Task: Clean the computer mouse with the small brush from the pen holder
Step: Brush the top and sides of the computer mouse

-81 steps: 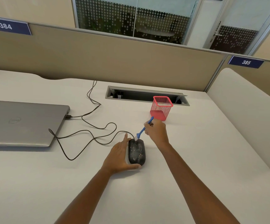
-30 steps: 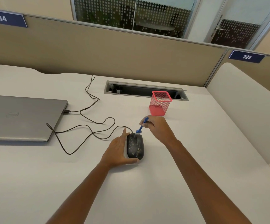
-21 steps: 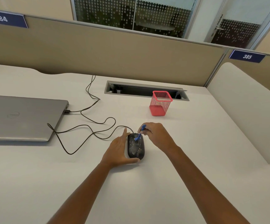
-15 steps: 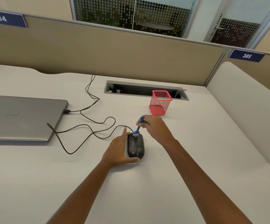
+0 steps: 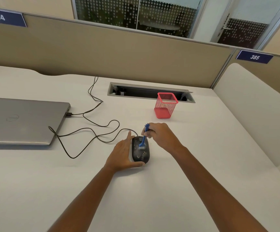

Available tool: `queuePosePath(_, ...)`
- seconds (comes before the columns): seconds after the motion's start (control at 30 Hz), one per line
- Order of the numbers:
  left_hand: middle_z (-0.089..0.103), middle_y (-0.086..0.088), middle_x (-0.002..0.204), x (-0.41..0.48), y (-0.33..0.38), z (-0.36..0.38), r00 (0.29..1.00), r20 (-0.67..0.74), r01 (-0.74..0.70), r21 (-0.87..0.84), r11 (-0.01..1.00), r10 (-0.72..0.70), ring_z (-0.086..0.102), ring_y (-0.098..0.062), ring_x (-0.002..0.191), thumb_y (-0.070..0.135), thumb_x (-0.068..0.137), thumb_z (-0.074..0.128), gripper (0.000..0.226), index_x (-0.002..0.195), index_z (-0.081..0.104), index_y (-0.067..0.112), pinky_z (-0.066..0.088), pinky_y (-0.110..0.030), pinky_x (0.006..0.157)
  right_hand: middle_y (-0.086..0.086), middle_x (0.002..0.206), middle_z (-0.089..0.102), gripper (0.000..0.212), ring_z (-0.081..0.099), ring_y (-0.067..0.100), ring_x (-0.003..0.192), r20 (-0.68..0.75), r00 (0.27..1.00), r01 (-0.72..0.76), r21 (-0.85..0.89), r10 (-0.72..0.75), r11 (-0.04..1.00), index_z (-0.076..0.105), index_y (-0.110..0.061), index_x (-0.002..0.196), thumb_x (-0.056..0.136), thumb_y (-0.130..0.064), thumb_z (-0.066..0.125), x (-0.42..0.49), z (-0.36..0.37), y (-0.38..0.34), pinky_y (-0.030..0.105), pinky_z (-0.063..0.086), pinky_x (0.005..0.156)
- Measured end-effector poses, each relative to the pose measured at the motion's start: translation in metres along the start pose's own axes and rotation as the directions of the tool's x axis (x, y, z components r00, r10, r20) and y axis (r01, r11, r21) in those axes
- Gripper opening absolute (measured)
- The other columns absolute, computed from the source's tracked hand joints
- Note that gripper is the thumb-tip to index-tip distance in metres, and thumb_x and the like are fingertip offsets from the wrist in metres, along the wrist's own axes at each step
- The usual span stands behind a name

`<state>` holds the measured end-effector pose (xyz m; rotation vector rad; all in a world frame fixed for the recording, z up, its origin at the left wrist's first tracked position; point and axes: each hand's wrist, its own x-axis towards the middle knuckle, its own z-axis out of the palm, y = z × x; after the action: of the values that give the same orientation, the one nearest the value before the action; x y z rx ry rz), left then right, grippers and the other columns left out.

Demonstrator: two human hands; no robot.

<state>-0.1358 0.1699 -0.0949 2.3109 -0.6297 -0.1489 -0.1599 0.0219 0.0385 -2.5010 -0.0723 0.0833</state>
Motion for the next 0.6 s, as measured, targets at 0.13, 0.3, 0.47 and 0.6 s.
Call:
queuePosePath(0.13, 0.043, 0.005, 0.136, -0.001, 0.002, -0.001, 1.0, -0.015, -0.008, -0.011, 1.0, 0.008, 0.043, -0.017, 0.118, 0.071, 0.049, 0.064, 0.113, 0.139, 0.009, 0.03, 0.028, -0.021, 0.093, 0.025, 0.112, 0.065, 0.022, 0.05, 0.022, 0.083, -0.051, 0.999, -0.004, 0.025, 0.005, 1.0, 0.06, 0.009, 0.105, 0.092, 0.0, 0.045, 0.008, -0.001, -0.006, 0.032, 0.045, 0.086)
queuePosePath(0.3, 0.039, 0.006, 0.141, 0.0, 0.002, -0.001, 1.0, 0.006, 0.004, -0.006, 1.0, -0.004, 0.039, -0.016, 0.123, 0.072, 0.049, 0.062, 0.122, 0.143, 0.002, 0.023, 0.025, -0.021, 0.097, 0.025, 0.108, 0.066, 0.021, 0.06, 0.037, 0.093, -0.069, 0.997, -0.037, -0.012, 0.036, 0.999, 0.062, 0.006, 0.104, 0.092, -0.003, 0.048, 0.004, 0.007, -0.002, 0.039, 0.046, 0.089)
queuePosePath(0.47, 0.04, 0.005, 0.14, -0.001, 0.003, -0.001, 1.0, -0.001, 0.004, -0.012, 1.0, -0.004, 0.04, -0.017, 0.122, 0.073, 0.048, 0.062, 0.123, 0.143, 0.003, 0.021, 0.025, -0.021, 0.096, 0.025, 0.101, 0.068, 0.019, 0.058, 0.031, 0.082, -0.079, 0.996, -0.036, -0.026, 0.034, 0.999, 0.063, 0.006, 0.1, 0.092, -0.004, 0.049, -0.008, 0.01, 0.007, 0.038, 0.047, 0.082)
queuePosePath(0.6, 0.039, 0.004, 0.141, 0.0, 0.002, -0.001, 1.0, 0.009, 0.004, -0.01, 1.0, -0.004, 0.039, -0.017, 0.123, 0.074, 0.049, 0.062, 0.123, 0.143, 0.001, 0.024, 0.024, -0.022, 0.098, 0.023, 0.099, 0.069, 0.017, 0.054, 0.022, 0.078, -0.114, 0.993, -0.005, 0.024, 0.008, 1.0, 0.064, 0.005, 0.096, 0.09, -0.001, 0.049, -0.007, 0.007, 0.004, 0.036, 0.048, 0.082)
